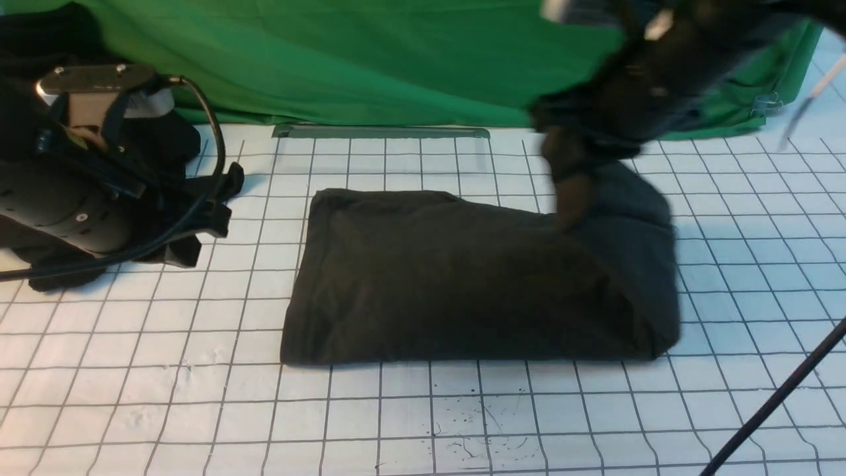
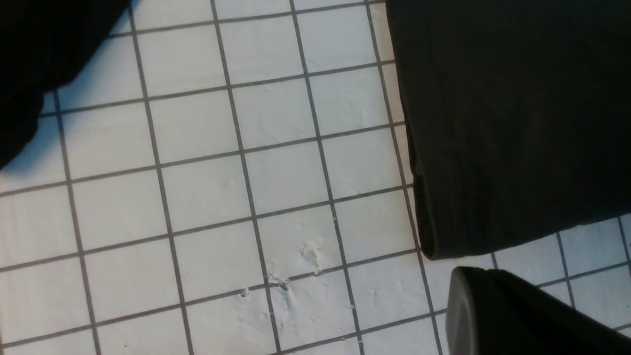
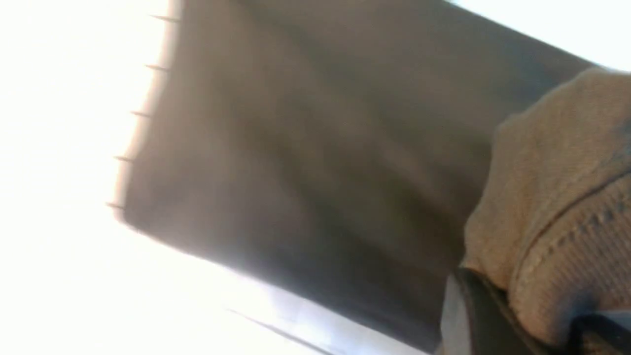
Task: Fold a long-sleeved shirt over a white checkered tablecloth.
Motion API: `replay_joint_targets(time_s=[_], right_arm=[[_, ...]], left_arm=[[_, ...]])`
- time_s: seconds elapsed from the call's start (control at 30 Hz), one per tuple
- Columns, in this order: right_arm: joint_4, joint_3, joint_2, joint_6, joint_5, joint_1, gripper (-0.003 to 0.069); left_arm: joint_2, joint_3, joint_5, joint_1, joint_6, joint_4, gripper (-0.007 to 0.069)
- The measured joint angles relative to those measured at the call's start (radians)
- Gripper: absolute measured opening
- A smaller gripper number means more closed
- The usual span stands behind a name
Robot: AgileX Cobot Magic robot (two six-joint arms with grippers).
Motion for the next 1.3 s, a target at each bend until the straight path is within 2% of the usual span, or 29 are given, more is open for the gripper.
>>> replay_joint_targets(time_s=[0.3,0.5,0.67,0.73,0.9,0.93,0.97,1.0,1.03,1.07,1.13,1.17,1.27,1.3], right_arm=[[0.054,-0.144,0.186,0.054,-0.090,0.147,0.0031],[0.157,-0.172,0.298,0.058,-0.178,0.191,0.0036],[0.207,-0.175,0.387,0.058,-0.282,0.220,0.0075],[0.211,-0.175,0.409,0.058,-0.307,0.226,0.0117],[0.218,-0.185,0.438,0.041,-0.304,0.236,0.0382],[0.218,-0.194,0.438,0.022,-0.291,0.235,0.0408],[0.219,-0.232,0.437,-0.049,-0.222,0.226,0.0456],[0.219,-0.238,0.437,-0.072,-0.200,0.224,0.0460],[0.215,-0.283,0.429,-0.144,-0.113,0.205,0.0470],[0.211,-0.296,0.427,-0.158,-0.085,0.195,0.0467],[0.146,-0.367,0.399,-0.208,0.059,0.148,0.0400],[0.095,-0.383,0.381,-0.215,0.105,0.124,0.0342],[-0.066,-0.374,0.301,-0.214,0.159,0.036,0.0090],[-0.086,-0.353,0.276,-0.211,0.164,0.012,0.0052]], left_arm=[[0.000,0.000,-0.002,0.000,0.000,-0.021,0.0001],[0.000,0.000,-0.010,0.000,0.000,-0.035,0.0001],[0.000,0.000,-0.014,0.000,-0.001,-0.036,0.0001],[0.000,0.000,-0.015,0.000,-0.001,-0.036,0.0001],[0.000,0.000,-0.021,0.000,-0.001,-0.035,0.0001],[0.000,0.000,-0.021,0.000,-0.001,-0.035,0.0001],[0.000,0.000,-0.021,0.000,-0.001,-0.035,0.0001],[0.000,0.000,-0.021,0.000,-0.001,-0.035,0.0001],[0.000,0.000,-0.021,0.000,-0.001,-0.035,0.0001],[0.000,0.000,-0.021,0.000,-0.001,-0.035,0.0001],[0.000,0.000,-0.028,0.000,-0.001,-0.040,0.0001],[0.000,0.000,-0.038,0.000,-0.001,-0.053,0.0001],[0.017,0.000,-0.079,0.000,0.044,-0.157,0.0001],[0.033,0.000,-0.091,0.000,0.076,-0.203,0.0001]])
